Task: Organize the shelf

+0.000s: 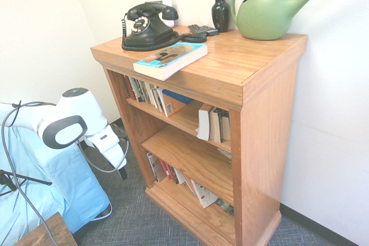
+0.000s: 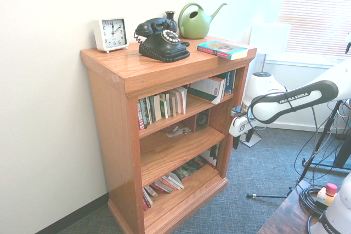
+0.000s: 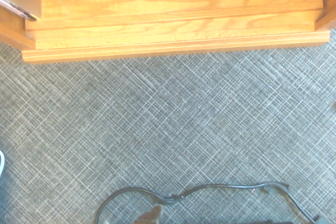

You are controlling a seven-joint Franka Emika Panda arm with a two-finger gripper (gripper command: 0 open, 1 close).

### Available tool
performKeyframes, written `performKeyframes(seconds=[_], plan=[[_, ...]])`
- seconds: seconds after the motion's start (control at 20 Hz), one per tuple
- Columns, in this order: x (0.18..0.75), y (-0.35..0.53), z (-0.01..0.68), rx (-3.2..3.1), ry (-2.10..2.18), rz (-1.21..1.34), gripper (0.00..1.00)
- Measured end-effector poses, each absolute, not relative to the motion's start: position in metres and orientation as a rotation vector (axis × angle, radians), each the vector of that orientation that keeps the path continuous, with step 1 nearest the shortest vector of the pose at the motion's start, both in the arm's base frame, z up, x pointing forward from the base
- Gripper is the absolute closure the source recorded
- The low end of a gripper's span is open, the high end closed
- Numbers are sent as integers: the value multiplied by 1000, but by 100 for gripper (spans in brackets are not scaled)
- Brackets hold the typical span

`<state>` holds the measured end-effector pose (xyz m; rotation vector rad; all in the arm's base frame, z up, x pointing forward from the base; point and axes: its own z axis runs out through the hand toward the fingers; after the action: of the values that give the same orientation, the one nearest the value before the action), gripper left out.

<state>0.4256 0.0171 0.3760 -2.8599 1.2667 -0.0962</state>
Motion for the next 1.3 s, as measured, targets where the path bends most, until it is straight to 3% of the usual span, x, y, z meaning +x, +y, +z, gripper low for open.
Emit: performKeyframes(seconds=[0.45,1.3], plan=[[440,4,403,-2922,1280,-157,0],[466,8,552,-3416,1473,-775,0]])
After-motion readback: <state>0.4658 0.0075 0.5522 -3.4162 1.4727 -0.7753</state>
